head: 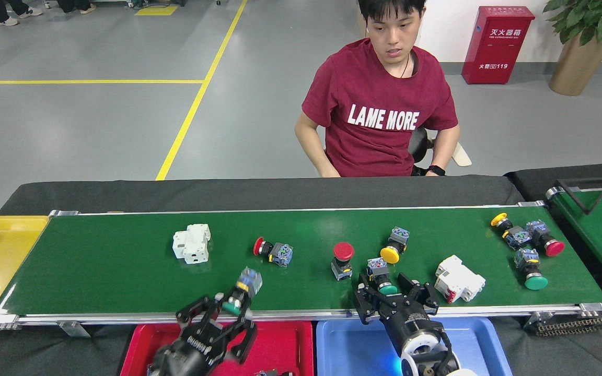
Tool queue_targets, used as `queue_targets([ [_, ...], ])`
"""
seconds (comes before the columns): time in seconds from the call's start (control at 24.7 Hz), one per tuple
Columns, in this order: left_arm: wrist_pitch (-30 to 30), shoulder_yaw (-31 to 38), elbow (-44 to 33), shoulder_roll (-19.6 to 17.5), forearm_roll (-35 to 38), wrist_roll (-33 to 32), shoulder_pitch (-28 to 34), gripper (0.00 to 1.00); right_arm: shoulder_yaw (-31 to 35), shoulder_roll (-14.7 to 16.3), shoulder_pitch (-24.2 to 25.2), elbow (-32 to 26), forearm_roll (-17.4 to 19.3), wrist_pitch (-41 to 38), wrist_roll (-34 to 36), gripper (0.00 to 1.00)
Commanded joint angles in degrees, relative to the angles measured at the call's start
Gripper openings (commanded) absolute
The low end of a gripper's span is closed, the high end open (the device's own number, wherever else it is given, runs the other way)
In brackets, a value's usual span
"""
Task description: Pick switch part from conveyor to tray
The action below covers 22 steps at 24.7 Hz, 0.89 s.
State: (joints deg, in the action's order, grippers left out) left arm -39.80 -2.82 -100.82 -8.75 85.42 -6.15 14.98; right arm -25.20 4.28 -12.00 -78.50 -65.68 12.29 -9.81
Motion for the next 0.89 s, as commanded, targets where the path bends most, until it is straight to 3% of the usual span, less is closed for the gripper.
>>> queue_targets([
  [0.0,-5.2,1.4,-1.0,-0.1,-0.5,-0.3,0.7,0.84,0.2,0.6,-0.7,-0.2,0.1,-3.1,-0.9,0.24],
  [0.04,-5.2,1.9,-1.0,0.2,-0.4,-0.2,0.7,1.0,0.2,0.9,-0.7,-0.2,0.2,-4.6,-0.9,0.21],
  [0.28,-5.2,7.5,-1.0,0.7,-1.1,-0.1,0.7,1.0,0.4,1.7,-0.5,-1.4,0.3,-7.9,-0.7,0.18],
  [0.32,-5.0,10.3,-1.0,2.7,-1.3,0.1,0.9,1.0,0.4,2.1,-0.1,-2.5,0.5,-9.0,-0.7,0.17],
  [0.44,13.4,22.9,-0.5,13.5,-1.1,0.3,-0.1,1.0,0.4,5.0,2.2,-8.8,3.4,-16.1,-0.8,0.18],
  [0.49,16.9,25.8,-0.4,13.6,-1.3,0.4,-0.9,1.0,0.4,6.1,3.7,-11.8,4.5,-19.9,-0.8,0.18],
  [0.65,17.2,28.7,0.5,12.2,-1.4,0.4,-1.4,1.0,0.4,8.3,7.8,-17.2,5.6,-37.9,-1.0,0.22],
  [0.73,17.2,28.0,0.6,11.6,-0.8,0.4,-2.6,1.0,-0.6,6.4,8.1,-17.4,5.1,-43.2,-2.0,0.32],
  [0.81,17.5,25.8,1.1,10.0,-0.3,0.4,-4.9,1.0,-3.5,0.6,7.8,-16.3,4.2,-42.4,-3.4,0.81],
  [0.85,17.7,23.8,3.1,8.8,0.9,0.4,-7.2,1.0,-4.2,-1.7,7.3,-15.6,2.9,-41.4,-4.5,0.96],
])
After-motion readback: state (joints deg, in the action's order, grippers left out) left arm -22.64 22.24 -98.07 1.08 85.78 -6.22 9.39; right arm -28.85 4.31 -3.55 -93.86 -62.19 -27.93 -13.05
